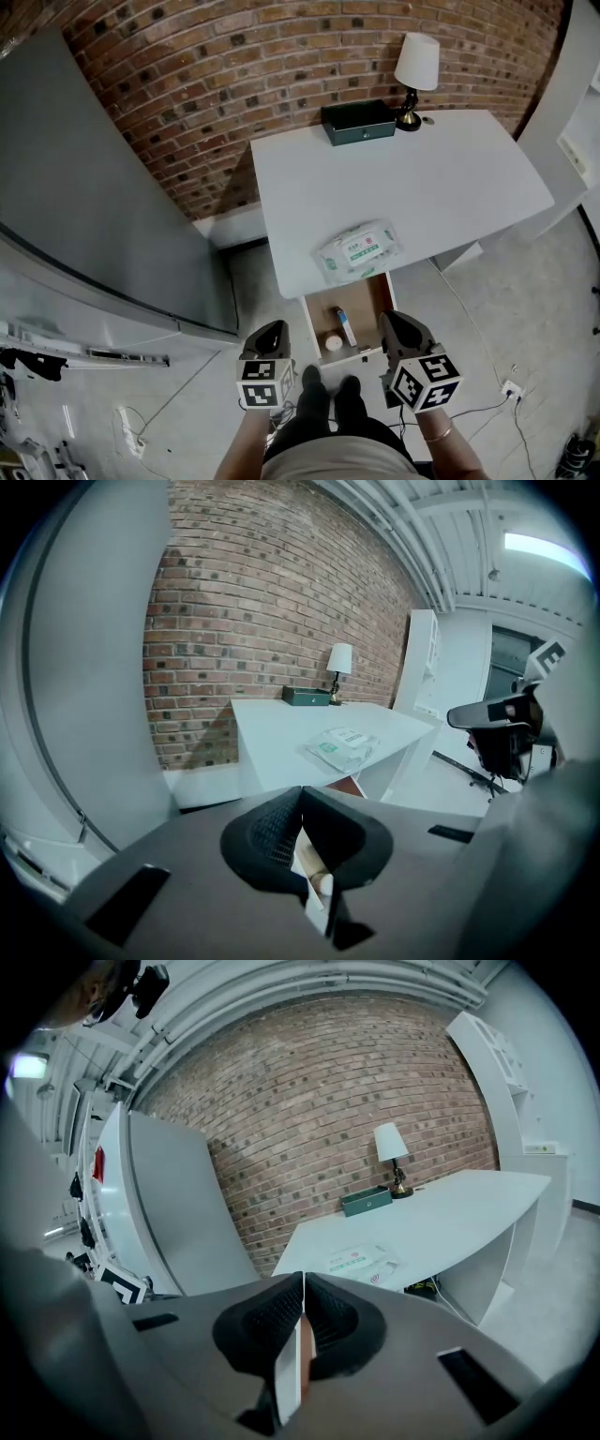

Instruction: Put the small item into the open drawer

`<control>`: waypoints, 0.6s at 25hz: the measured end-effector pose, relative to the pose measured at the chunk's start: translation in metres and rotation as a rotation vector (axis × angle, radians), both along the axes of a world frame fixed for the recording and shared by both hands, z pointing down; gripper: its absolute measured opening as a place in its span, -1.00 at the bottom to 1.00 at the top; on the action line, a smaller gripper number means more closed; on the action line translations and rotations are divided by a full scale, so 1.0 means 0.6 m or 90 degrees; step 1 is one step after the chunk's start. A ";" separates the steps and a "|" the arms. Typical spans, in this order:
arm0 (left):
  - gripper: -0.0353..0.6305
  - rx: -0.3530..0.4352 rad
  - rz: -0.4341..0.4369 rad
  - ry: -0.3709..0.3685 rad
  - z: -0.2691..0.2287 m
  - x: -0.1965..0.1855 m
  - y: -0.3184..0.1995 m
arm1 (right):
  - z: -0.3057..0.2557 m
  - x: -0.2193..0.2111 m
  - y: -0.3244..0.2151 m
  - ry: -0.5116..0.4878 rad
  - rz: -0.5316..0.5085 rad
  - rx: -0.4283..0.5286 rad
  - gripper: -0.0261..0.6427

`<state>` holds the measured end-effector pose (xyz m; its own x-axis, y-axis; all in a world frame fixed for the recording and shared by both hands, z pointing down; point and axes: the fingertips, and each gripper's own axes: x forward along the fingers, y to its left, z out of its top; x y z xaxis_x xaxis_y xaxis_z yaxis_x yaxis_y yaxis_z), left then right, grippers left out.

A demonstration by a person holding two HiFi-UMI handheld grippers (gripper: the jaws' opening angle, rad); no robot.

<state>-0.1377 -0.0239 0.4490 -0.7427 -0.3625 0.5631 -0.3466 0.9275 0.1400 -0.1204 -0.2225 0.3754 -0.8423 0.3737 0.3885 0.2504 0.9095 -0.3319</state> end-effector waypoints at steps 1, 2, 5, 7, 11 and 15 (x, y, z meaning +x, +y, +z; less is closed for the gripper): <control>-0.83 -0.001 0.002 -0.002 -0.005 0.001 -0.002 | -0.007 0.006 -0.002 -0.005 0.001 -0.003 -0.90; -0.83 -0.001 0.004 -0.004 -0.010 0.002 -0.004 | -0.013 0.011 -0.005 -0.009 0.002 -0.007 -0.90; -0.83 -0.003 0.014 -0.014 -0.021 0.005 -0.015 | -0.022 0.026 -0.019 -0.019 0.010 -0.012 -0.90; -0.83 -0.004 0.020 -0.019 -0.028 0.008 -0.020 | -0.026 0.037 -0.030 -0.026 0.016 -0.011 -0.90; -0.83 -0.002 0.024 -0.029 -0.047 0.015 -0.026 | -0.043 0.053 -0.049 -0.045 0.028 -0.011 -0.90; -0.83 -0.004 0.028 -0.038 -0.058 0.023 -0.033 | -0.047 0.065 -0.060 -0.050 0.029 0.001 -0.91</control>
<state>-0.1241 -0.0438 0.4143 -0.7583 -0.3924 0.5206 -0.3946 0.9119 0.1126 -0.0814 -0.2588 0.3471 -0.8861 0.3343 0.3211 0.2345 0.9208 -0.3116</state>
